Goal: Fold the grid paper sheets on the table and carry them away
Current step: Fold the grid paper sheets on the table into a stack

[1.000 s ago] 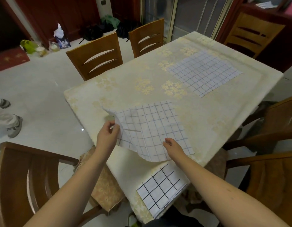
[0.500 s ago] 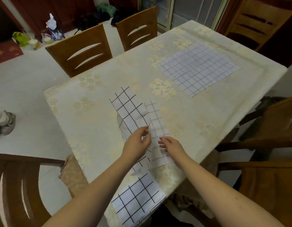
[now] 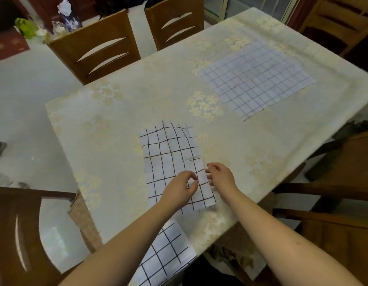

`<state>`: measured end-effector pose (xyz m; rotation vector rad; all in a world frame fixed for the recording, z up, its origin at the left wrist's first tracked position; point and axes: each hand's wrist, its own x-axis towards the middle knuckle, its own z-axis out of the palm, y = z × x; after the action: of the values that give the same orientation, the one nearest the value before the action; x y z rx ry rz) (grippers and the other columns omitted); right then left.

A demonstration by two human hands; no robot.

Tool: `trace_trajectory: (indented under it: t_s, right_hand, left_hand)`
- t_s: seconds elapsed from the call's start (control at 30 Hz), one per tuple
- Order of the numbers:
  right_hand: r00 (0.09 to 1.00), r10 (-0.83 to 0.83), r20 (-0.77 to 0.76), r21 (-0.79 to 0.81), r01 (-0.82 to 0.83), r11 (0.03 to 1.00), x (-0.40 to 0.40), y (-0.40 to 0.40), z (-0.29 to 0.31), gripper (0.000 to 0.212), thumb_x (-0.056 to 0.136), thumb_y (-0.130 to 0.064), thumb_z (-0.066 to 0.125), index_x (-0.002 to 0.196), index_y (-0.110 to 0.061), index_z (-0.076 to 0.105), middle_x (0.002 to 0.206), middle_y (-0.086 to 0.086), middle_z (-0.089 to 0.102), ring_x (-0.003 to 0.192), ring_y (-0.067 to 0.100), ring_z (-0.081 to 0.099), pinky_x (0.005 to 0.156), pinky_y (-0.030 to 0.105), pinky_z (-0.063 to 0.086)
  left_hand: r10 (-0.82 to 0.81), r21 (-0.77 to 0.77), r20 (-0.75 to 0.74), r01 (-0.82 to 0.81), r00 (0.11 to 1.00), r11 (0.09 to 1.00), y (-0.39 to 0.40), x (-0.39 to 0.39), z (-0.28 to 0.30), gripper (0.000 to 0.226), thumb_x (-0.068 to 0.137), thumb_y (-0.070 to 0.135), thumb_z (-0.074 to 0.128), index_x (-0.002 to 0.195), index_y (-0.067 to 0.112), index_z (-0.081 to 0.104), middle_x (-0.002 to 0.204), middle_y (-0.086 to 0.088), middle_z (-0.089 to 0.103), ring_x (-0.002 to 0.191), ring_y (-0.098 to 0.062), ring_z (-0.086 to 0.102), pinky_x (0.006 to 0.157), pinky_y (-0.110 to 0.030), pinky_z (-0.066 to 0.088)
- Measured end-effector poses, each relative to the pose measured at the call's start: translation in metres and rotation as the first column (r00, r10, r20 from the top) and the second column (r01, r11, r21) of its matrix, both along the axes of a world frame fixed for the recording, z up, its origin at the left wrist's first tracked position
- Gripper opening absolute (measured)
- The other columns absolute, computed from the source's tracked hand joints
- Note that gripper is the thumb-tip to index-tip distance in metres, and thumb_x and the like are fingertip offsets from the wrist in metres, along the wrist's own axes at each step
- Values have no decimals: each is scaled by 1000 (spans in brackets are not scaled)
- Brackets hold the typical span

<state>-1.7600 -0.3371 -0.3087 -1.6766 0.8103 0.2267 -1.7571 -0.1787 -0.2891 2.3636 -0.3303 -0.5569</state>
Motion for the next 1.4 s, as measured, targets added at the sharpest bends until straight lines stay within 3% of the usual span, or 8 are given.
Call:
trace_trajectory:
  t_s: [0.1, 0.27, 0.4, 0.6, 0.83, 1.0, 1.3, 1.4]
  right_hand:
    - [999, -32, -21, -55, 30, 998, 8, -4, -5, 14, 96, -24, 51, 104, -17, 61, 94, 3, 70, 73, 15, 66, 58, 26, 51]
    - [996, 81, -23, -217, -84, 973, 24, -7, -6, 23, 94, -30, 56, 112, -16, 60, 100, -3, 64, 88, 18, 61, 74, 28, 46]
    - [990, 136, -39, -279, -142, 950, 36, -6, -7, 29, 93, -27, 57, 119, -14, 57, 99, -1, 61, 85, 16, 56, 73, 25, 40]
    - [977, 156, -147, -297, -194, 935, 54, -3, -11, 35, 91, -27, 61, 122, -11, 56, 115, 6, 63, 84, 16, 52, 71, 24, 39]
    - [948, 205, -244, -305, -276, 912, 66, -4, -16, 36, 88, -41, 65, 108, -11, 63, 106, 3, 65, 90, 20, 56, 74, 26, 39]
    - [955, 206, -215, -318, -268, 909, 63, -9, -15, 23, 86, -37, 67, 91, -16, 61, 92, -3, 59, 88, 18, 55, 74, 25, 37]
    - [972, 162, -173, -359, -215, 908, 45, -13, -23, 19, 85, -34, 69, 91, -16, 65, 87, -4, 65, 79, 15, 59, 62, 27, 42]
    - [976, 168, -138, -374, -208, 904, 42, -13, -22, 18, 86, -32, 69, 93, -16, 63, 84, -4, 65, 77, 15, 60, 58, 25, 40]
  left_hand:
    - [171, -64, -15, -172, 985, 983, 23, 9, -5, 19, 96, 29, 51, 112, 23, 60, 113, 6, 60, 103, -9, 57, 87, -31, 51]
    - [540, -82, 9, -538, 842, 839, 70, 32, -18, 25, 97, 25, 50, 119, 15, 58, 115, -2, 60, 94, -13, 58, 75, -25, 43]
    - [705, 43, -88, -705, 703, 708, 92, 48, -32, 38, 95, 24, 51, 128, 7, 55, 121, -10, 62, 104, -28, 60, 88, -37, 48]
    - [713, 98, -218, -712, 666, 695, 91, 64, -40, 33, 95, 24, 56, 121, 4, 59, 115, -11, 64, 106, -30, 59, 87, -33, 45]
    - [729, 51, -303, -754, 614, 655, 96, 73, -43, 23, 91, 27, 60, 108, 12, 60, 105, -6, 64, 97, -27, 61, 86, -39, 50]
    - [710, -75, -317, -763, 628, 642, 102, 71, -44, 20, 87, 29, 66, 102, 17, 60, 97, -3, 66, 78, -19, 59, 76, -34, 50]
    - [720, -58, -453, -823, 526, 565, 105, 60, -57, 36, 87, 26, 69, 117, 8, 63, 110, -11, 68, 96, -26, 65, 90, -40, 54]
    - [694, -77, -424, -787, 582, 612, 106, 62, -50, 30, 91, 42, 60, 100, 15, 68, 95, -9, 71, 81, -25, 65, 80, -41, 55]
